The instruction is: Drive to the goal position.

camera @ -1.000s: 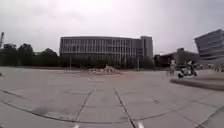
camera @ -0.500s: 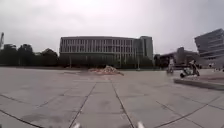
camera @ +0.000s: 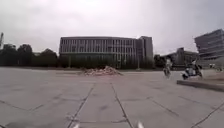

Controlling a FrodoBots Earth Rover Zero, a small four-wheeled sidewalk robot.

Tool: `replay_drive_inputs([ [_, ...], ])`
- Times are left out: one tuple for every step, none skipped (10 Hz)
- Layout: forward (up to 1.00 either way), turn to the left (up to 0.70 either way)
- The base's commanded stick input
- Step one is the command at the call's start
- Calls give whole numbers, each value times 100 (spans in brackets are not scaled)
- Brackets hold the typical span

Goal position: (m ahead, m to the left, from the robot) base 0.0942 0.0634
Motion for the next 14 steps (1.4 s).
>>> replay_drive_inputs([
  [45,-27],
  [45,-27],
  [45,-27],
  [45,-27],
  [45,-27],
  [45,-26],
  [45,-14],
  [45,-3],
  [45,0],
  [45,0],
  [45,0],
  [45,0],
  [45,0],
  [45,0],
])
